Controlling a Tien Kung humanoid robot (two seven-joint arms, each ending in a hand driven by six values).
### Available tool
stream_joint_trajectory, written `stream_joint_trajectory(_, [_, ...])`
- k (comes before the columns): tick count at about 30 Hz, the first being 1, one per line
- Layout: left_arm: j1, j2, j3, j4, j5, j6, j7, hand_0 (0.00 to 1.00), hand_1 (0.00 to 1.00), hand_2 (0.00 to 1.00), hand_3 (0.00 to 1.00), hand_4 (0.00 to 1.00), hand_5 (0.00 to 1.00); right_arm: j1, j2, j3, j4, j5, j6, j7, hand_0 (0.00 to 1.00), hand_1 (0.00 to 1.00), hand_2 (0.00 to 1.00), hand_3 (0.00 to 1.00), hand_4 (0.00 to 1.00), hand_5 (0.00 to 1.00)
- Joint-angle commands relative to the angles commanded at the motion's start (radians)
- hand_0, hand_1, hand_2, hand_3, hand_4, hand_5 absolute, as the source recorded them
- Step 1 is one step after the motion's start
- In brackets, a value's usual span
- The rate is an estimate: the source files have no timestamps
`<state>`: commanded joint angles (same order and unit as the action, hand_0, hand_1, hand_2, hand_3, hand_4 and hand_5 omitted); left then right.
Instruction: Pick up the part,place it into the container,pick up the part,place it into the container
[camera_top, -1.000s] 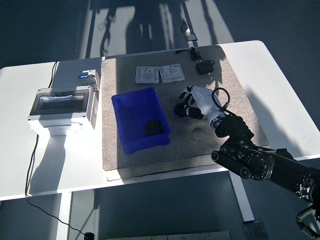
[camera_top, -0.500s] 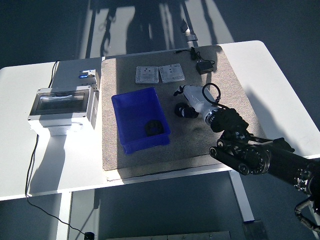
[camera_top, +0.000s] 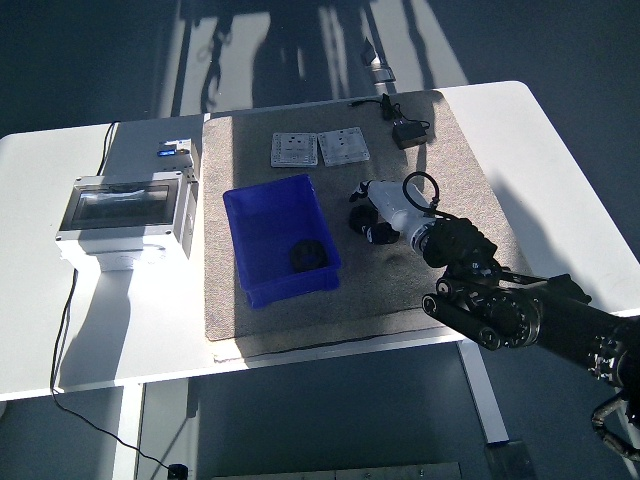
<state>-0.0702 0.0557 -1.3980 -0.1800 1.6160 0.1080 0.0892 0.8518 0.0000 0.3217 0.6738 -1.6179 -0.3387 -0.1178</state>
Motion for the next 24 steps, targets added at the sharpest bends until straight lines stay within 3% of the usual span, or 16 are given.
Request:
stream_joint_trajectory(7, [-0.004, 0.003, -0.001, 0.000, 0.003, -0.001, 0.000, 0.657, 0.665, 0.626, 0.416, 0.778, 0.956, 0.003, 0.000, 0.001, -0.004, 0.008, 0.011, 0.000, 0.765, 0.709, 0.784, 0.725, 0.629, 0.083])
stream_joint_trajectory(18, [-0.009, 0.003, -0.007, 0.000, 0.013, -0.005, 0.004, 0.657, 0.664, 0.626, 0.415, 0.778, 0.956, 0.009, 0.000, 0.014, -0.003, -0.077, 0.085, -0.051, 0.785, 0.718, 0.791, 0.747, 0.664, 0.113])
stream_joint_trajectory(19, [-0.009, 0.003, -0.009, 0.000, 0.015, -0.005, 0.005, 0.657, 0.665, 0.626, 0.415, 0.778, 0.955, 0.009, 0.000, 0.015, -0.003, -0.077, 0.085, -0.051, 0.824, 0.728, 0.804, 0.784, 0.797, 0.257])
stream_joint_trajectory(24, [-0.009, 0.003, -0.015, 0.000, 0.021, -0.007, 0.006, 0.657, 0.665, 0.626, 0.415, 0.778, 0.955, 0.008, 0.000, 0.024, -0.004, -0.072, 0.071, -0.048, 0.824, 0.728, 0.804, 0.784, 0.797, 0.257])
